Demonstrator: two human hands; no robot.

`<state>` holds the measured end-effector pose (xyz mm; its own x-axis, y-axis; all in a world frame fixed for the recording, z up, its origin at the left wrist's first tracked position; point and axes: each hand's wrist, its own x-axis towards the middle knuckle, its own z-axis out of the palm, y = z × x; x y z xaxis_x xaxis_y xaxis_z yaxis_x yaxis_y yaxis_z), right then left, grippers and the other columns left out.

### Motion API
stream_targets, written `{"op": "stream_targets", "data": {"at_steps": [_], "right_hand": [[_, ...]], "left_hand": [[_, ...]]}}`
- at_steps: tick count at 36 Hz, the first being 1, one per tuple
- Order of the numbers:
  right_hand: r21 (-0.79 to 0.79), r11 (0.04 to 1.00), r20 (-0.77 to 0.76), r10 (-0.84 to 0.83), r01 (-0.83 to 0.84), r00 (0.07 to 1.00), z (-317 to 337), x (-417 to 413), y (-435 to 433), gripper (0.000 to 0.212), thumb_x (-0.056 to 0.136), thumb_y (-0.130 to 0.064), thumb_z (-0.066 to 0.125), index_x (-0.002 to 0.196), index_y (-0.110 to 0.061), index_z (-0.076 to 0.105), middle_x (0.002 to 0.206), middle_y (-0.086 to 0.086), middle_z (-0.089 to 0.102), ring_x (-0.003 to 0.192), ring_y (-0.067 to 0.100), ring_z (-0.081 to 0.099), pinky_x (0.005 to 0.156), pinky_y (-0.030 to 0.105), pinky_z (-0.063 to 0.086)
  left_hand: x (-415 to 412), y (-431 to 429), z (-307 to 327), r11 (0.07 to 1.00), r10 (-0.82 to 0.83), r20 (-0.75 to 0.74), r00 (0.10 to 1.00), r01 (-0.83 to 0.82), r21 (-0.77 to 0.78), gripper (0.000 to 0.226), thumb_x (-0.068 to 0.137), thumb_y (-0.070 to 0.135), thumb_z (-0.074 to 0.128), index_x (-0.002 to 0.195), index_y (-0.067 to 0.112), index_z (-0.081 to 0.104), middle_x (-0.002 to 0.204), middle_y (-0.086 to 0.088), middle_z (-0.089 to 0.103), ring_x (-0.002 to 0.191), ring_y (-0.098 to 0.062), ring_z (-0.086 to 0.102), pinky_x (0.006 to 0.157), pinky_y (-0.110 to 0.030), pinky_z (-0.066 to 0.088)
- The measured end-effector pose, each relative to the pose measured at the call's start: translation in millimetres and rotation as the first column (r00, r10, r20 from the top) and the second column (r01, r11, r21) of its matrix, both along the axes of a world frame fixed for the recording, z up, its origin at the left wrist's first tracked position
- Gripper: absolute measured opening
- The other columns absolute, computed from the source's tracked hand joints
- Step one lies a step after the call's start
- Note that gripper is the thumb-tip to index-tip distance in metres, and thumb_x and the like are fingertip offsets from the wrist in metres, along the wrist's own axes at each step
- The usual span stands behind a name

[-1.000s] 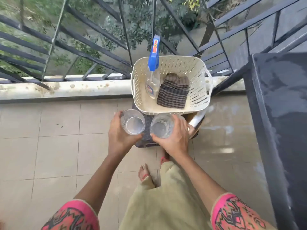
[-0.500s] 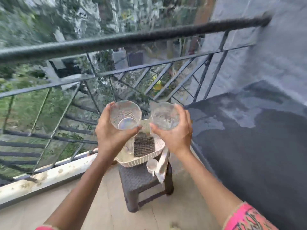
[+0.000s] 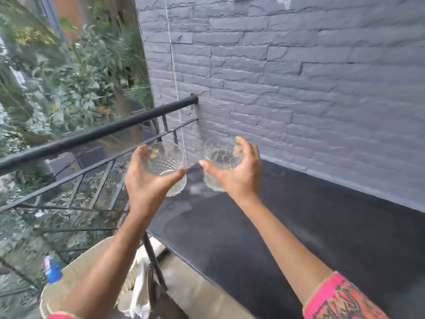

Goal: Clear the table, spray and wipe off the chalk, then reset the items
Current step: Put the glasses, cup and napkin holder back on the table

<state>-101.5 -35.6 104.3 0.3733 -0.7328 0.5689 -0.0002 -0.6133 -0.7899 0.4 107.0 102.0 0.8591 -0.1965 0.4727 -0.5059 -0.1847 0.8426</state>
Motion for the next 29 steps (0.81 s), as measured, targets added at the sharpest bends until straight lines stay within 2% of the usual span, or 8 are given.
{"op": "stream_targets", "data": {"at_steps": [5,10,16,22,29], "right_hand": [[0.022,0.992,-0.025,-0.122,0.123,0.992,0.7,-71.8,-51.9,0.091,0.046,-0.046,0.090,0.124,-0.018,0.053,0.112,-0.002,0.054,0.097,-0.002,0.048,0.075,0.002,0.030],[0.033,0.967,-0.085,-0.248,0.252,0.965,-6.7,-136.6,-97.1,0.092,0.047,-0.050,0.088,0.126,-0.022,0.050,0.116,-0.008,0.049,0.097,-0.001,0.046,0.081,0.006,0.029],[0.077,0.910,-0.130,-0.395,0.407,0.909,-22.1,-188.2,-143.5,0.092,0.046,-0.051,0.088,0.125,-0.025,0.049,0.113,-0.008,0.050,0.098,0.004,0.049,0.081,0.010,0.030],[0.134,0.852,-0.181,-0.481,0.506,0.858,-52.2,-204.0,-186.2,0.091,0.046,-0.048,0.088,0.125,-0.025,0.049,0.114,-0.009,0.050,0.102,0.006,0.051,0.090,0.020,0.039],[0.226,0.783,-0.276,-0.518,0.579,0.809,-108.6,-191.0,-236.4,0.088,0.047,-0.041,0.089,0.123,-0.027,0.047,0.109,-0.013,0.043,0.098,0.006,0.050,0.083,0.019,0.038]], "left_hand": [[-51.0,-62.0,-1.0,0.992,-0.126,-0.044,0.991,0.126,-0.007,0.087,0.052,0.036,0.091,0.128,0.019,0.051,0.117,0.009,0.058,0.106,-0.002,0.051,0.088,-0.004,0.030],[-91.3,-122.8,-14.6,0.968,-0.251,-0.120,0.960,0.252,-0.010,0.091,0.049,0.036,0.092,0.128,0.021,0.051,0.117,0.009,0.059,0.113,-0.009,0.055,0.099,-0.021,0.038],[-121.5,-190.0,-34.3,0.926,-0.367,-0.152,0.918,0.376,0.034,0.091,0.048,0.038,0.091,0.128,0.024,0.051,0.111,0.018,0.053,0.105,0.001,0.048,0.091,-0.011,0.030],[-119.1,-247.6,-60.0,0.858,-0.486,-0.209,0.849,0.508,0.071,0.091,0.050,0.036,0.091,0.129,0.026,0.048,0.117,0.018,0.052,0.107,-0.003,0.050,0.092,-0.019,0.034],[-93.3,-316.3,-105.3,0.781,-0.548,-0.315,0.775,0.608,0.140,0.093,0.052,0.028,0.091,0.131,0.024,0.043,0.121,0.015,0.049,0.109,-0.006,0.047,0.094,-0.022,0.034]]}}
